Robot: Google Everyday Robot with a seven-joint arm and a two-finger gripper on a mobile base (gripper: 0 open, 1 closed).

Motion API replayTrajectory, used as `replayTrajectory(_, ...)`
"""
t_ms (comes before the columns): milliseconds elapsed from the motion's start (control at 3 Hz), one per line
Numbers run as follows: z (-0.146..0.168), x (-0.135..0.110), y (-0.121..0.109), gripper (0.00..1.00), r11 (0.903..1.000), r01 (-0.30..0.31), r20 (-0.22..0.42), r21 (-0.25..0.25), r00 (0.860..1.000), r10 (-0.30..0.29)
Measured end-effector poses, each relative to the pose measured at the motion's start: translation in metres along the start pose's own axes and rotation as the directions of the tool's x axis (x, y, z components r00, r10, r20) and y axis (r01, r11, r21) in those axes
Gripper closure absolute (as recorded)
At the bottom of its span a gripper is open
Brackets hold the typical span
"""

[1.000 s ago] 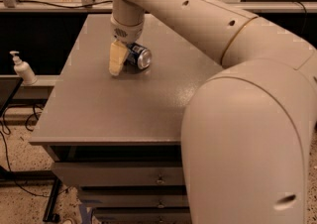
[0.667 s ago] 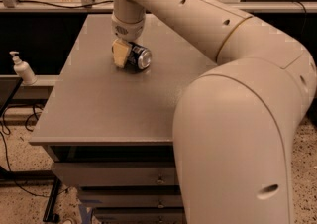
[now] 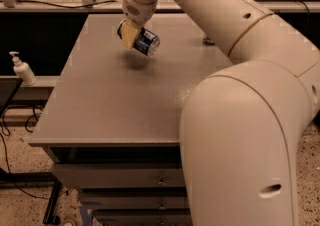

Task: Place pepsi can upright

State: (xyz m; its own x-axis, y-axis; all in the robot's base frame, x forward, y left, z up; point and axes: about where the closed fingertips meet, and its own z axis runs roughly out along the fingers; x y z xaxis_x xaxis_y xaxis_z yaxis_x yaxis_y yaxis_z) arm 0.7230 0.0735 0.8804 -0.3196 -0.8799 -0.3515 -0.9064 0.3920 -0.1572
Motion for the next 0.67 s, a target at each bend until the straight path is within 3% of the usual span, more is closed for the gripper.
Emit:
replayTrajectory(333,-0.041,-0.011,-0.01,1.0,0.9991,0.002,0.198,-0.043,0.98,0.007)
replayTrajectory(667,-0.076,-0.021,-0.006,1.0,0.9926,0.011,0.418,-0.121,0.908,0.041)
